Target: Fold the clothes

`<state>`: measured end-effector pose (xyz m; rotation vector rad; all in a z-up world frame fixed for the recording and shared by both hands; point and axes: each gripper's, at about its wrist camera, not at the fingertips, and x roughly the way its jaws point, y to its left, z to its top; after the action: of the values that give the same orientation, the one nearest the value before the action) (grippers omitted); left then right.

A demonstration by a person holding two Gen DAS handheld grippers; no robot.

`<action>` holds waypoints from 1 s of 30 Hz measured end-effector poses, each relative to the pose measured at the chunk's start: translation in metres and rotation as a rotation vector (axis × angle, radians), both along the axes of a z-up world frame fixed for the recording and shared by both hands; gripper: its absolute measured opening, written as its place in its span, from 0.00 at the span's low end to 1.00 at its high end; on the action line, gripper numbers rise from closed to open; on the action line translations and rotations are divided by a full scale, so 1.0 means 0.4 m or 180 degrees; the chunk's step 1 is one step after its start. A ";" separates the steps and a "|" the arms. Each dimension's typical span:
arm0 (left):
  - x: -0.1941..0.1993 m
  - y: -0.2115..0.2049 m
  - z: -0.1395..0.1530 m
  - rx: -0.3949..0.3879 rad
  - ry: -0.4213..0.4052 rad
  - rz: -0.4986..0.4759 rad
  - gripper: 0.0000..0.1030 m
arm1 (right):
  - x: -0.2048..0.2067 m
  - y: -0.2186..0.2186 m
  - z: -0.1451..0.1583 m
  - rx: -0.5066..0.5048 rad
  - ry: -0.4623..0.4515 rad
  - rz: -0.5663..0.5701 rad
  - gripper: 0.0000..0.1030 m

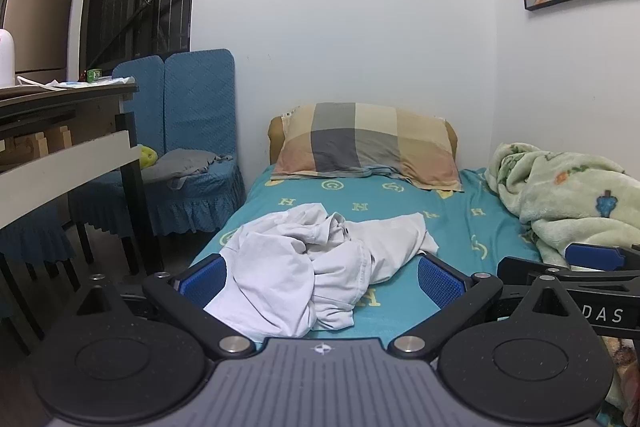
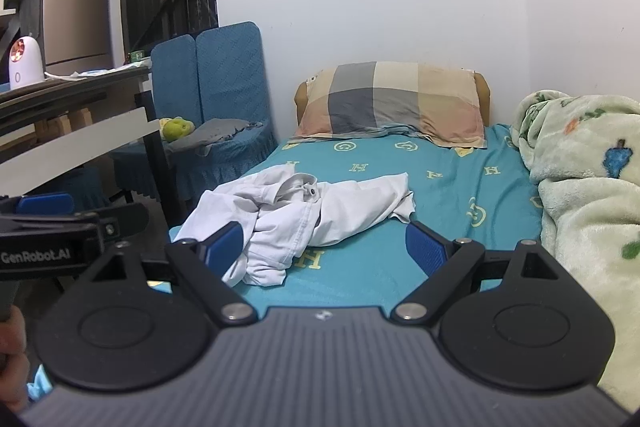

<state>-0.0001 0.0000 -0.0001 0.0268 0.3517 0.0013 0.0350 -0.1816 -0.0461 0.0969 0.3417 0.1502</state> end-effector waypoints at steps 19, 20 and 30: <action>-0.006 -0.003 -0.017 0.0024 -0.0066 -0.0025 1.00 | -0.001 0.015 -0.008 -0.0014 -0.0038 0.0003 0.87; -0.007 -0.003 -0.016 0.0022 -0.0064 -0.0026 1.00 | -0.002 0.015 -0.009 -0.0009 -0.0036 0.0009 0.87; 0.004 -0.002 -0.013 0.0008 -0.0025 -0.0046 1.00 | -0.006 0.011 -0.005 0.0034 -0.0031 0.0017 0.87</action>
<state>0.0015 -0.0008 -0.0051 0.0318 0.3437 -0.0125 0.0325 -0.1772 -0.0481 0.1057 0.3316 0.1578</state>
